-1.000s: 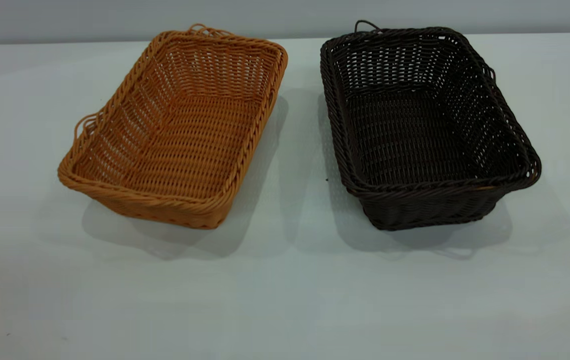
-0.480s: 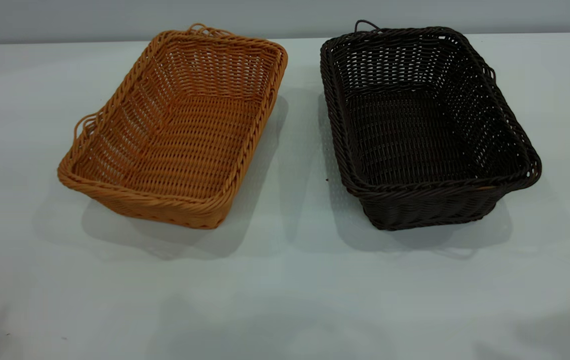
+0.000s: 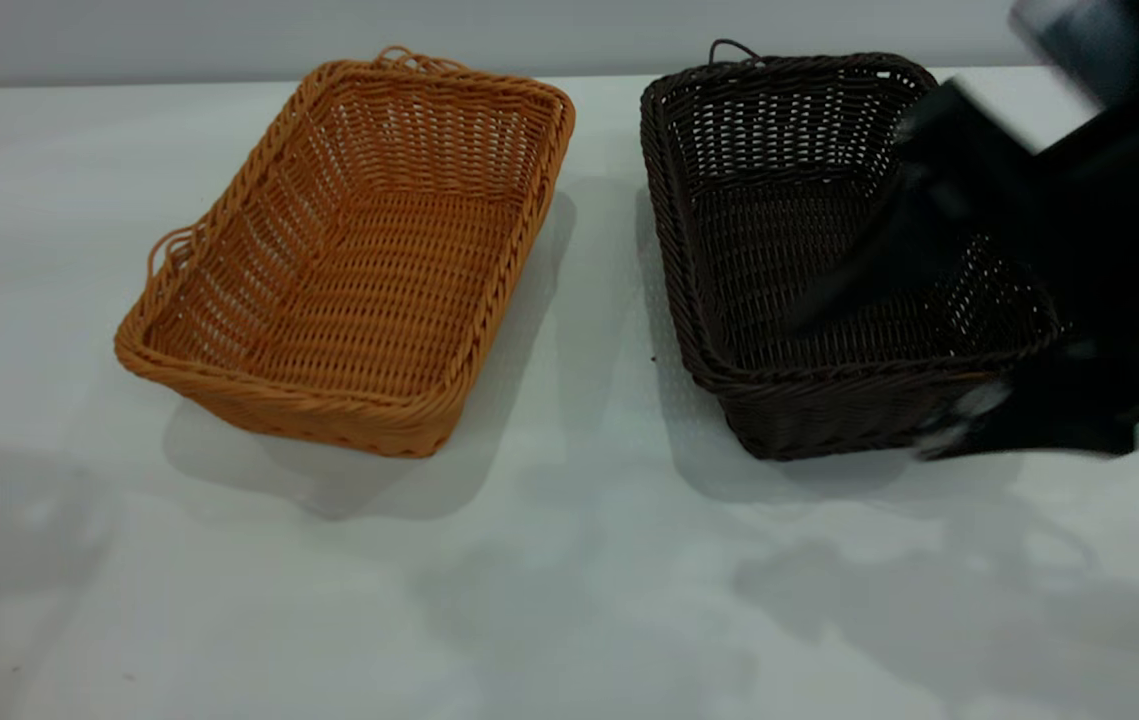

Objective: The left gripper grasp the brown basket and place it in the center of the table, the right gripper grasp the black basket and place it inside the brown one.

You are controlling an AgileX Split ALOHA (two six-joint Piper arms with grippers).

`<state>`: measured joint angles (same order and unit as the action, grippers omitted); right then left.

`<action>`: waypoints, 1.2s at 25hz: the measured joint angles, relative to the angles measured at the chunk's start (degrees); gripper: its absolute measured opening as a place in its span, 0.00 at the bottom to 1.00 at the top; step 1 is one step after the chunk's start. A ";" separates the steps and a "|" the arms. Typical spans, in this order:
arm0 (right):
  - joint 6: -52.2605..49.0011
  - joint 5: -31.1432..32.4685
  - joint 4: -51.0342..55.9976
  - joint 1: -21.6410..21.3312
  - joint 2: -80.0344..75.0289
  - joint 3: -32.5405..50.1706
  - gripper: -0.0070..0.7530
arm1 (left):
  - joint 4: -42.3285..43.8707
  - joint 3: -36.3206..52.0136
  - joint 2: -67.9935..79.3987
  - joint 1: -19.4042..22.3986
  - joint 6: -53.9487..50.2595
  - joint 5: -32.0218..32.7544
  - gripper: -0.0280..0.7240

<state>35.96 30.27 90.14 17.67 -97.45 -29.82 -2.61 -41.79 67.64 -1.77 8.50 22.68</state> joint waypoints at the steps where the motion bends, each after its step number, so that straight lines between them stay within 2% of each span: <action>1: 0.70 0.00 4.54 0.00 -2.75 -0.25 0.79 | 0.00 -0.19 0.82 0.00 0.00 -0.72 0.79; 4: -0.55 0.24 10.35 0.00 -9.50 -3.12 0.79 | 0.00 -0.57 2.71 0.00 0.00 -2.54 0.79; 9: -9.45 -0.34 11.70 0.01 -17.13 -9.60 0.79 | 0.00 -0.57 5.09 0.00 0.00 -3.84 0.79; 16: -23.30 -11.65 12.09 0.60 -22.82 -13.98 0.79 | 0.00 -3.02 10.65 0.00 0.00 -5.36 0.79; 20: -28.92 -17.70 12.18 0.60 -24.78 -14.28 0.79 | -0.94 -9.13 17.22 0.00 0.00 -5.43 0.79; 23: -30.79 -19.94 12.47 0.60 -25.23 -14.35 0.79 | -2.38 -14.78 25.11 -0.32 0.00 -5.12 0.79; 30: -31.29 -20.74 12.64 0.60 -25.34 -14.35 0.79 | -3.98 -29.57 46.07 -4.28 1.25 -3.71 0.79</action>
<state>4.67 9.53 102.78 18.27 -122.79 -44.17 -6.59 -71.37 113.71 -6.05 9.75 18.97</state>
